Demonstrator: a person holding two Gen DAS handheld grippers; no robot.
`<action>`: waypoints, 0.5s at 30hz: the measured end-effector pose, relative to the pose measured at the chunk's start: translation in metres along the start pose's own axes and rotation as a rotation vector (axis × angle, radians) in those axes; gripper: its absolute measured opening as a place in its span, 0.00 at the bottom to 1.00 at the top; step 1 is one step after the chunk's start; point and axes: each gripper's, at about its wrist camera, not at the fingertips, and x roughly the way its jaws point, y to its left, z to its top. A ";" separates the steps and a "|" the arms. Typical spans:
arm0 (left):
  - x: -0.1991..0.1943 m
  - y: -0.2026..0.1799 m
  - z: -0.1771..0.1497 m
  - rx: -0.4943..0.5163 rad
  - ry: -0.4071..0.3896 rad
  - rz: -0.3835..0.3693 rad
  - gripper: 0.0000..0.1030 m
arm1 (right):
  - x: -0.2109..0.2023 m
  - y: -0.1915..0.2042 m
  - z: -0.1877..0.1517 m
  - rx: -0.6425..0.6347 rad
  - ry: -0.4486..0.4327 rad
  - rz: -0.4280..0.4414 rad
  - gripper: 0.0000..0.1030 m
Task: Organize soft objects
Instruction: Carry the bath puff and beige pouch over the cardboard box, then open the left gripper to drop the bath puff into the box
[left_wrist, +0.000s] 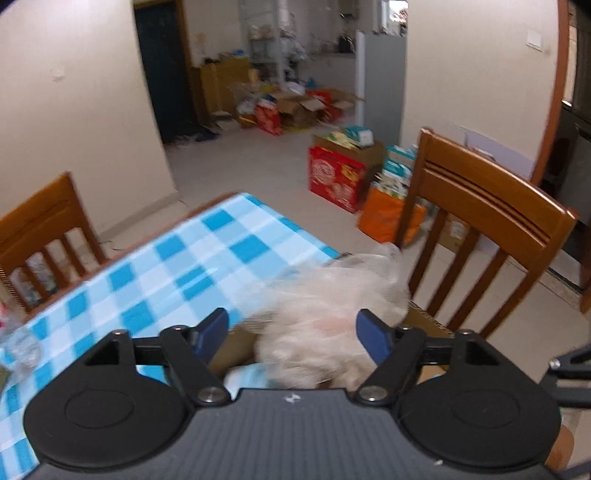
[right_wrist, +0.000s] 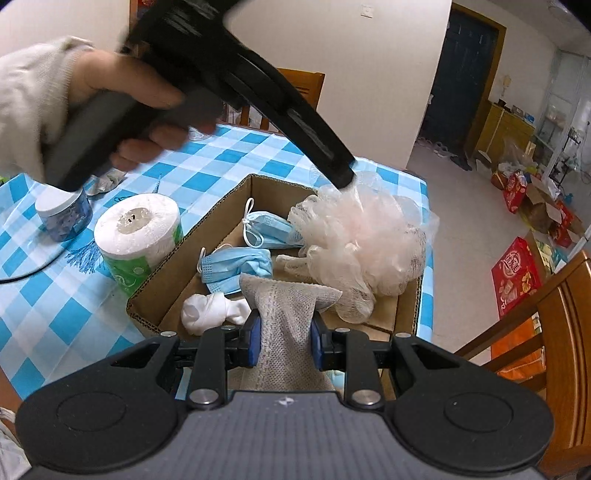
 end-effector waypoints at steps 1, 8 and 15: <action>-0.006 0.002 0.000 -0.004 -0.002 0.019 0.84 | 0.001 0.000 0.002 -0.008 -0.002 0.001 0.29; -0.069 0.014 -0.021 -0.014 -0.043 0.109 0.86 | 0.017 0.001 0.018 -0.057 -0.009 0.000 0.30; -0.113 0.022 -0.066 -0.084 -0.055 0.183 0.97 | 0.043 -0.003 0.022 -0.076 -0.002 -0.037 0.75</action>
